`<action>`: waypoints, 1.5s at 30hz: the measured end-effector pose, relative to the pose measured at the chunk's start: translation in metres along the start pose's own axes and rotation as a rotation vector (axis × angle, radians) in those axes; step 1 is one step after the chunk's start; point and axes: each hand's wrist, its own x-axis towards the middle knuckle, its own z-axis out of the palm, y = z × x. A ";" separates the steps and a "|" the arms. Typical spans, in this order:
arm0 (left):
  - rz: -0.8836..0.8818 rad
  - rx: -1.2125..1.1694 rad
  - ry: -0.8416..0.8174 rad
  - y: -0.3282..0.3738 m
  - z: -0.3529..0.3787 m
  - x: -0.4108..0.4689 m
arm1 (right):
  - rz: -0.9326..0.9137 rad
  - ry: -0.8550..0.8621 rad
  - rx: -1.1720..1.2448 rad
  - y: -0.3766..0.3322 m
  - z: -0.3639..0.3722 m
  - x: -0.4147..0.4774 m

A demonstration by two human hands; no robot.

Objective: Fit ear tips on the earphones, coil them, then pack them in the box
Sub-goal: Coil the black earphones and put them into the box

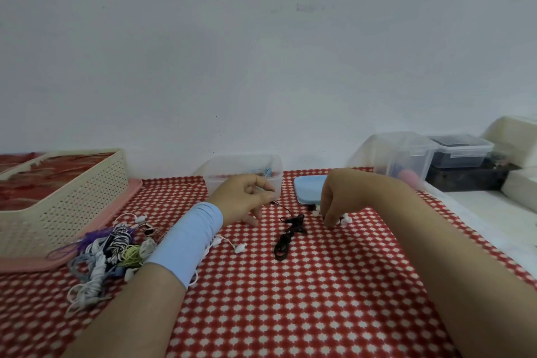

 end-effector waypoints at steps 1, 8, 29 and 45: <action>-0.010 0.048 0.023 -0.002 -0.001 0.001 | 0.002 -0.004 -0.020 -0.001 0.001 0.001; -0.045 0.638 -0.014 -0.007 -0.013 0.003 | -0.017 0.025 -0.025 0.000 0.003 0.004; 0.012 0.577 -0.080 0.019 0.032 0.000 | -0.136 0.064 0.301 -0.012 -0.001 -0.008; 0.044 0.007 0.059 0.008 0.027 0.005 | -0.159 0.172 0.730 -0.018 -0.003 -0.012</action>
